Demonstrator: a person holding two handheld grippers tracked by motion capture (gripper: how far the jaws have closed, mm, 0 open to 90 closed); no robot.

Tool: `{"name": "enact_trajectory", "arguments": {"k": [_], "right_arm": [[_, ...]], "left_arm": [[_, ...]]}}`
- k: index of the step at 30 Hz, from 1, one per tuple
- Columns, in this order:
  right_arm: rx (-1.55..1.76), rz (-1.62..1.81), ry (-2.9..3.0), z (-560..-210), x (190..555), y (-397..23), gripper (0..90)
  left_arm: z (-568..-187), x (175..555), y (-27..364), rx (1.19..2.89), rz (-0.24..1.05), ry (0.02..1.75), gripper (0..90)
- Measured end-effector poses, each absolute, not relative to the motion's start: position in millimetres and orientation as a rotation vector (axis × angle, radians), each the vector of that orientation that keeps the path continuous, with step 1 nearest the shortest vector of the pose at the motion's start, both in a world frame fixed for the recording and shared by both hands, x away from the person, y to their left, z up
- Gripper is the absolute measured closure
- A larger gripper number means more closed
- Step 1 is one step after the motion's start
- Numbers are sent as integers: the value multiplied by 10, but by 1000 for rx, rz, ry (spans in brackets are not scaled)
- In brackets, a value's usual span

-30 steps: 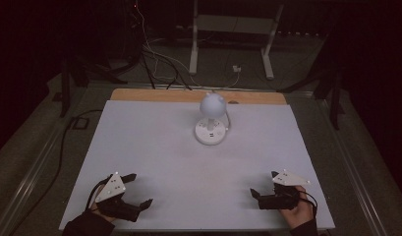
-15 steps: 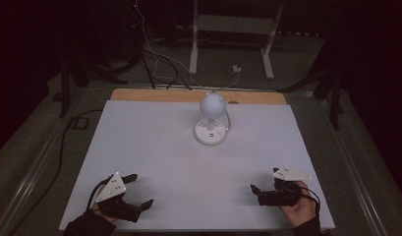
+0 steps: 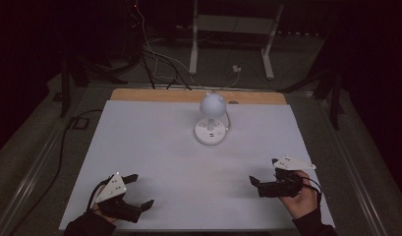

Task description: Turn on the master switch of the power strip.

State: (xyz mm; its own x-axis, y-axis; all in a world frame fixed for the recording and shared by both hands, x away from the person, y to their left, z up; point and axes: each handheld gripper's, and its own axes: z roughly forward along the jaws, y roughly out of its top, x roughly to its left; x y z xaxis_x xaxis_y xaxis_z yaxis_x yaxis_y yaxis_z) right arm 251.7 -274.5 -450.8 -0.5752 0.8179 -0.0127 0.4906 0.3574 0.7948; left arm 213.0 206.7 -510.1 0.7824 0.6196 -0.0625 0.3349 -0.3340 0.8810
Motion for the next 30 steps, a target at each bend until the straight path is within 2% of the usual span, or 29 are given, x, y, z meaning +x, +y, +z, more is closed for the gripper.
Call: {"name": "enact_trajectory", "arguments": {"k": [30], "right_arm": [[1051,1152,2247,-4214,2968,-2445,0]], "left_arm": [[-5091,2125,2073,1938,342,717,2]]}}
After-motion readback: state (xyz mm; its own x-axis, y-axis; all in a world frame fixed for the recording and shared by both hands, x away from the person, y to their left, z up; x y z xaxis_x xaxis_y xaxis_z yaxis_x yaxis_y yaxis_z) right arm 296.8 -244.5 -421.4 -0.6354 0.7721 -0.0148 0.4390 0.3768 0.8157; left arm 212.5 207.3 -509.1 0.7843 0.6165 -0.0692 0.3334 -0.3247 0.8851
